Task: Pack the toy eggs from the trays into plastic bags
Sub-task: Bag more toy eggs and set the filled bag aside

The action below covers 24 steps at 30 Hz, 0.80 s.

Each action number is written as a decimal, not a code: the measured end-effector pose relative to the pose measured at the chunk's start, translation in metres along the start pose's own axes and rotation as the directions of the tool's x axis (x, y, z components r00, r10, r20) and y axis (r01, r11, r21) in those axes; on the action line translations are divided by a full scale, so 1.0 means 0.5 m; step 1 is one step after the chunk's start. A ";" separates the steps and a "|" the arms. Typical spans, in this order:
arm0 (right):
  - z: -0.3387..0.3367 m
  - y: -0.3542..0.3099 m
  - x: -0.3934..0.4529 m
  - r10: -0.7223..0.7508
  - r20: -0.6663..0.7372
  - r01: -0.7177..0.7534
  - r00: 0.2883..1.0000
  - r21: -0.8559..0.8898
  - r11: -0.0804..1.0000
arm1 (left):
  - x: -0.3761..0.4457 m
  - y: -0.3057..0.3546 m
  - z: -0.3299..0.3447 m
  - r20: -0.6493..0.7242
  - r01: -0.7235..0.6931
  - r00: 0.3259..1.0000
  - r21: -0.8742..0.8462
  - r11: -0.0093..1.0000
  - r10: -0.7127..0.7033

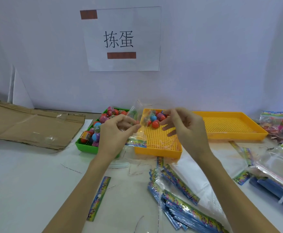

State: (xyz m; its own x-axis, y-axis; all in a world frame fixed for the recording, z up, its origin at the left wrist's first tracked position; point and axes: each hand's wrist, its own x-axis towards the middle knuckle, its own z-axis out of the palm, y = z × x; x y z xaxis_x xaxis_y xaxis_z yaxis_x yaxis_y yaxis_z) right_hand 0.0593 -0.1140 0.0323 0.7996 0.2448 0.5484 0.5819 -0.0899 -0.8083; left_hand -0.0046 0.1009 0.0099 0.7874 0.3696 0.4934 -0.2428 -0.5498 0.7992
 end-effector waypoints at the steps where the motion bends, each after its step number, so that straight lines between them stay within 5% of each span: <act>1: 0.008 0.012 -0.002 0.023 -0.008 -0.024 1.000 -0.065 0.998 | 0.000 0.001 0.001 0.011 0.021 1.000 -0.029 0.999 -0.020; 7: 0.049 0.064 0.000 0.065 0.176 0.004 0.982 -0.365 0.931 | 0.002 0.011 -0.001 0.092 0.092 0.992 -0.081 0.993 -0.084; 14: 0.079 0.092 0.089 0.318 0.374 0.010 0.871 -0.662 0.750 | -0.003 0.014 0.009 0.126 0.028 0.992 -0.045 0.999 -0.022; 18: 0.095 0.109 0.100 0.246 0.338 0.062 0.909 -0.691 0.720 | -0.006 0.014 0.015 0.146 -0.001 0.989 -0.067 0.998 0.011; 24: 0.061 0.108 0.069 0.023 0.130 0.045 0.991 -0.490 0.870 | -0.009 0.018 0.023 0.157 -0.011 0.987 -0.107 0.994 0.028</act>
State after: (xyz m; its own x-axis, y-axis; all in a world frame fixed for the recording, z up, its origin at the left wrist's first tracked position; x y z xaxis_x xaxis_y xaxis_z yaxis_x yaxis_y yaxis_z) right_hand 0.1134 -0.0808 0.0010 0.7863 0.3665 0.4973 0.6150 -0.5407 -0.5739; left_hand -0.0038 0.0856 0.0108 0.8597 0.2314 0.4554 -0.3108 -0.4707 0.8257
